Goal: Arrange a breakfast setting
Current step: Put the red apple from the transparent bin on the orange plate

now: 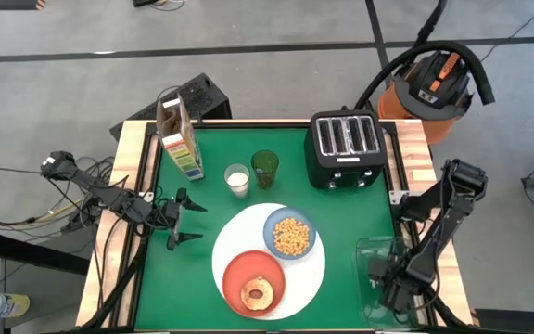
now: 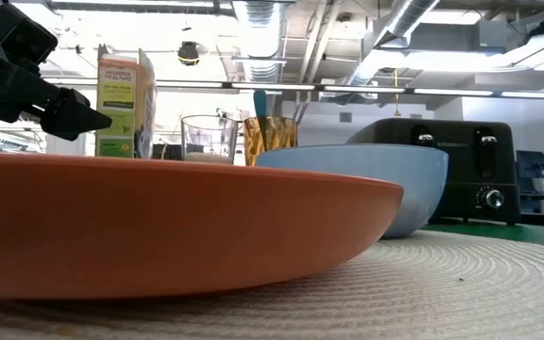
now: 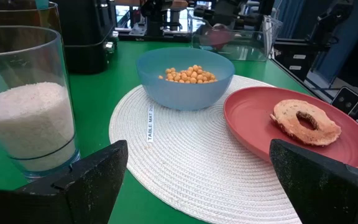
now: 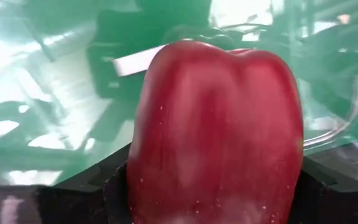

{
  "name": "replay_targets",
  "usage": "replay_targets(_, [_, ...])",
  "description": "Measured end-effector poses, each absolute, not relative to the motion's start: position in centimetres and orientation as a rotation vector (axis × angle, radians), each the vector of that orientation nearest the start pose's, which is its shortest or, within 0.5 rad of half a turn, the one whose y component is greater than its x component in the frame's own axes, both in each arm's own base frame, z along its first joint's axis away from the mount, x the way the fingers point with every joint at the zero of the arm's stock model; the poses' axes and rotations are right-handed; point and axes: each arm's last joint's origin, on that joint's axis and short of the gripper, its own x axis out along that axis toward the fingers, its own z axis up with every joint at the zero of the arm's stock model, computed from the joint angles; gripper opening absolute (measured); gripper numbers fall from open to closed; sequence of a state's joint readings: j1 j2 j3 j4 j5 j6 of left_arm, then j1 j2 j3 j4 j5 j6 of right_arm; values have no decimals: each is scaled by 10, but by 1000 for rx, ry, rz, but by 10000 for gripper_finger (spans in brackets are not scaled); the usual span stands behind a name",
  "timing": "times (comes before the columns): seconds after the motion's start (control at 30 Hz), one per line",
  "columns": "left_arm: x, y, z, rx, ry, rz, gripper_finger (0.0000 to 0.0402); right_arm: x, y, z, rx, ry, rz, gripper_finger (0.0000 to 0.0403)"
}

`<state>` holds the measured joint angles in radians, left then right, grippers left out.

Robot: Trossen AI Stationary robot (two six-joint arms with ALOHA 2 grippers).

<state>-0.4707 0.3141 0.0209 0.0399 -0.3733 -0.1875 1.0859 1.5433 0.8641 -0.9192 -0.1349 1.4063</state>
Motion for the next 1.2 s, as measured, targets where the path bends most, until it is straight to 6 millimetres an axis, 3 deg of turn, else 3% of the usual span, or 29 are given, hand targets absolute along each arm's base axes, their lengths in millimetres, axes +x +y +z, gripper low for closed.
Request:
replay_targets(0.27, [105, -42, 148, -83, 239, -75, 378, 117, 231, 194, 333, 1663, -171, 301])
replay_targets(0.5, [105, -42, 148, -83, 240, -75, 378, 127, 245, 240, 390, 1630, -114, 301])
replay_targets(0.7, [105, -42, 148, -82, 240, -75, 378, 141, 249, 286, 441, 1463, -96, 301])
replay_targets(0.97, [105, -42, 148, -83, 239, -75, 378, 183, 228, 340, 450, 1096, -136, 301])
replay_targets(1.2, [105, -42, 148, -83, 239, -75, 378, 233, 195, 361, 412, 826, -193, 301])
